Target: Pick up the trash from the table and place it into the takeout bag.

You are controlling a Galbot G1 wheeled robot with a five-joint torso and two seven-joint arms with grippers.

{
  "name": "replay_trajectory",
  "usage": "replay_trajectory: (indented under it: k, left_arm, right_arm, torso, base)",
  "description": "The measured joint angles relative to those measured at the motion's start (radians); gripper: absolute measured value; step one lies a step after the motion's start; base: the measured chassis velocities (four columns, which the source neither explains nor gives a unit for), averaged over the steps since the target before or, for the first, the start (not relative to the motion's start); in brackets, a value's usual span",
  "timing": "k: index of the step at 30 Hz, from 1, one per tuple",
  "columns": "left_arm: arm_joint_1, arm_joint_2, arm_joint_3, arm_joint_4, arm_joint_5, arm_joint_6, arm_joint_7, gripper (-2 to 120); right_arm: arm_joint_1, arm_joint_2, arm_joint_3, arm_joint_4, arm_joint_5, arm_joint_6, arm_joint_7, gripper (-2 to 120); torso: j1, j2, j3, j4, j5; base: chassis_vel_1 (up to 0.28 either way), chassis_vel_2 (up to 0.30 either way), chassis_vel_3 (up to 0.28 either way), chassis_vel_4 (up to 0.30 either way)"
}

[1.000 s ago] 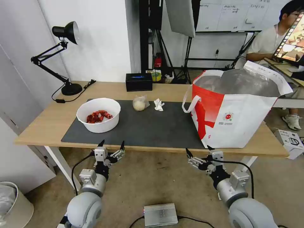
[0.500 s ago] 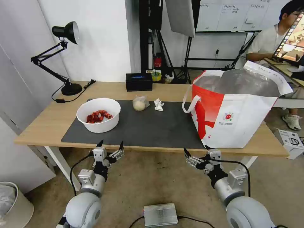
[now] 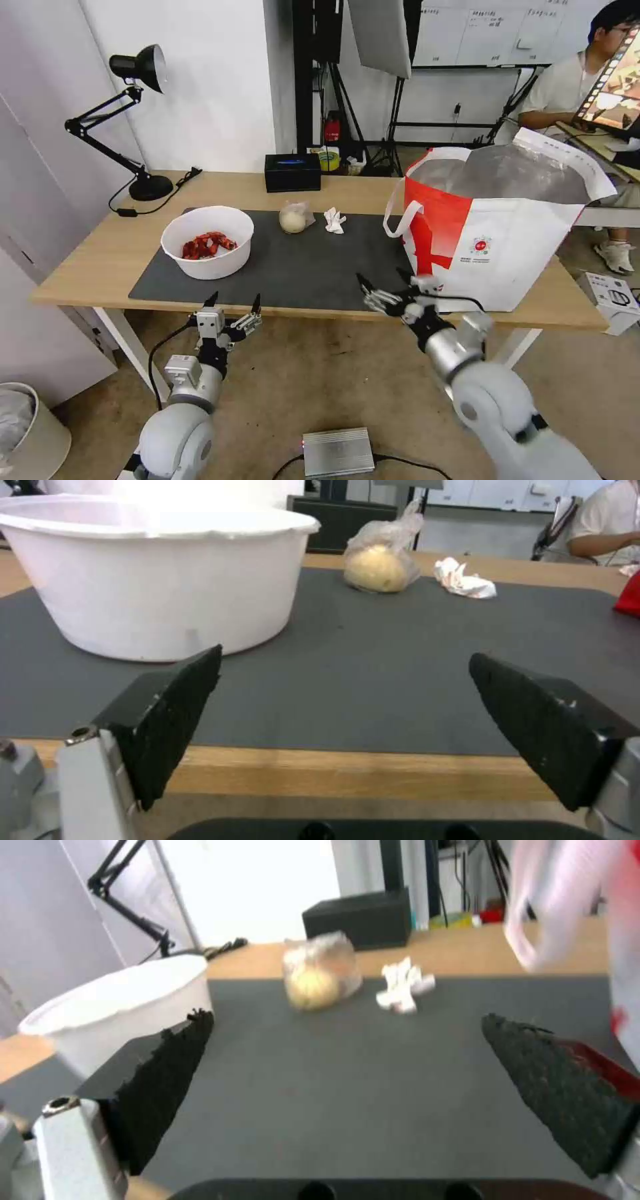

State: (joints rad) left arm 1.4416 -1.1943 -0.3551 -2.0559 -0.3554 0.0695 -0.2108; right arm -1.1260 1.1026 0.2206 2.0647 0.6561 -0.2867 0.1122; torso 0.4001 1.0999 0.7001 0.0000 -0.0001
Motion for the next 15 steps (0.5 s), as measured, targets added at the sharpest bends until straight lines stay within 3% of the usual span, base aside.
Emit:
replay_trajectory:
  k: [4,5,15]
  left_arm:
    - [0.003,-0.007,0.003,0.000,0.008,0.000,0.000,100]
    - [0.016,-0.017,0.003,-0.003,0.017,0.000,-0.001,100]
    - [0.026,-0.020,-0.016,-0.009,0.018,-0.003,-0.003,100]
  right_arm:
    - [0.058,0.007,-0.035,-0.029,0.003,-0.011,0.032,100]
    - [0.173,0.034,-0.121,-0.096,0.005,-0.052,0.127,100]
    - [0.377,0.122,-0.293,-0.242,-0.005,-0.210,0.313,100]
  torso:
    - [0.000,0.000,0.000,0.0001,0.0000]
    - [0.000,0.000,0.000,0.0001,0.0000]
    - [0.000,0.000,0.000,0.0000,0.0001]
  base:
    - [0.000,0.000,0.000,0.000]
    - [0.000,0.000,0.000,0.000]
    - [0.000,0.000,0.000,0.000]
